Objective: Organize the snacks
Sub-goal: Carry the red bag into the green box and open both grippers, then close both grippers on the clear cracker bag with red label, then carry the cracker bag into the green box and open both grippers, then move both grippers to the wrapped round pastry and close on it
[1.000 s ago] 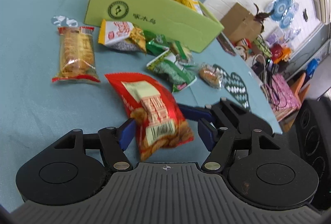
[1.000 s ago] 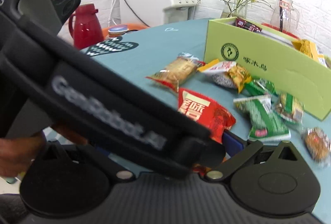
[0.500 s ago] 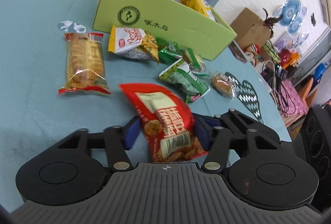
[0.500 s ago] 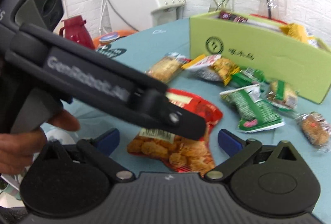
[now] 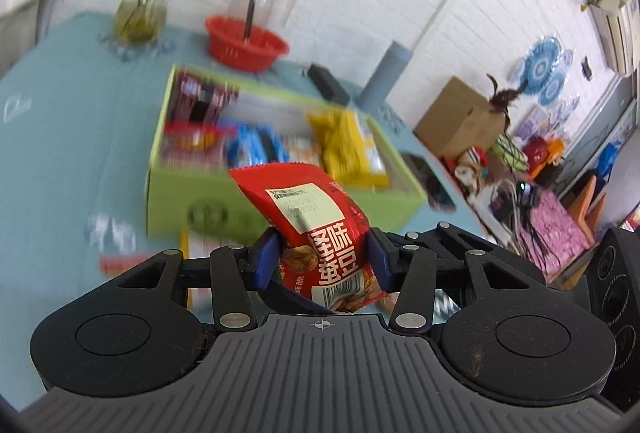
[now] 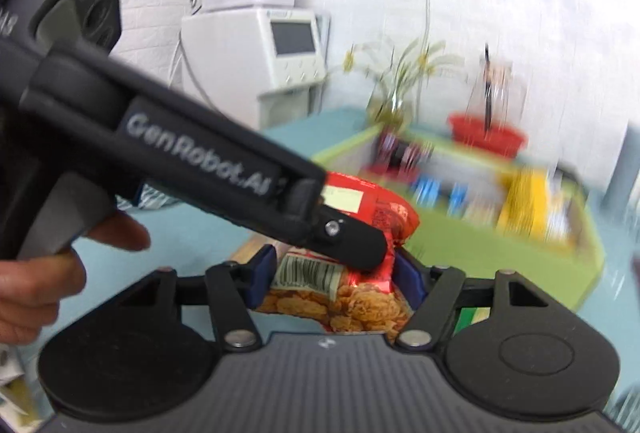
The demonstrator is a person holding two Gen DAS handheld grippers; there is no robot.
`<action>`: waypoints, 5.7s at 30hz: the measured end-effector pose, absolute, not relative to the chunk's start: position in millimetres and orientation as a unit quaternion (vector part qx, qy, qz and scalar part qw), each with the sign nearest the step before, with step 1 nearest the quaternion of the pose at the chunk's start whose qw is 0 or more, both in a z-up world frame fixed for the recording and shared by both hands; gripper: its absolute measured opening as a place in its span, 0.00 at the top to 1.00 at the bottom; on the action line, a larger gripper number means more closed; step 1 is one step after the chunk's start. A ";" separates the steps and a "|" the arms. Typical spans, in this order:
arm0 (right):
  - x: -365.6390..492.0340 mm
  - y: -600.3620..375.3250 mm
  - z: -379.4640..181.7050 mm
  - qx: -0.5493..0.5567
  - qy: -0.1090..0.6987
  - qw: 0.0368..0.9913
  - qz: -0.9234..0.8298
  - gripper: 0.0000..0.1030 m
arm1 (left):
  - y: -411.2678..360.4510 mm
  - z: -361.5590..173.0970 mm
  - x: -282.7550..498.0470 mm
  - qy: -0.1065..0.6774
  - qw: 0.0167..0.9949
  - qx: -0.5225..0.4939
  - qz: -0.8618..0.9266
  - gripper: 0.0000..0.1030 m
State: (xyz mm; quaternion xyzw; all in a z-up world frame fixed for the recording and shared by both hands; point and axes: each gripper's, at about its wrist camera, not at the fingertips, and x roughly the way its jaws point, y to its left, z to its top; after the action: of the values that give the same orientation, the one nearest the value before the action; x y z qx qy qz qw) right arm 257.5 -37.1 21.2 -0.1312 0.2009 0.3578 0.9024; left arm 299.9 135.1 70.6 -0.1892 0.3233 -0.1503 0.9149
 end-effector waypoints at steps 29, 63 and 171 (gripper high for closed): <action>355.8 -26.3 44.2 -0.113 0.180 0.910 0.355 0.01 | 119.3 92.3 355.4 0.257 0.956 -0.090 -0.106 0.28; 258.2 80.3 -57.8 -0.149 0.321 0.826 0.439 0.01 | 205.3 -19.1 274.8 0.398 0.906 -0.091 -0.112 0.44; 306.1 -165.3 -47.5 -0.067 0.326 0.882 0.333 0.01 | -2.0 -15.3 335.5 0.448 0.836 -0.241 -0.204 0.37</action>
State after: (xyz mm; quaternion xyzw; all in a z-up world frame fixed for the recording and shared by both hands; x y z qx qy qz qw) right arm 306.1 -165.3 -47.5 -0.0673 0.3257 0.3333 0.8822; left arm 335.5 -2.0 -15.3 -0.2409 0.4482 -0.2045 0.8362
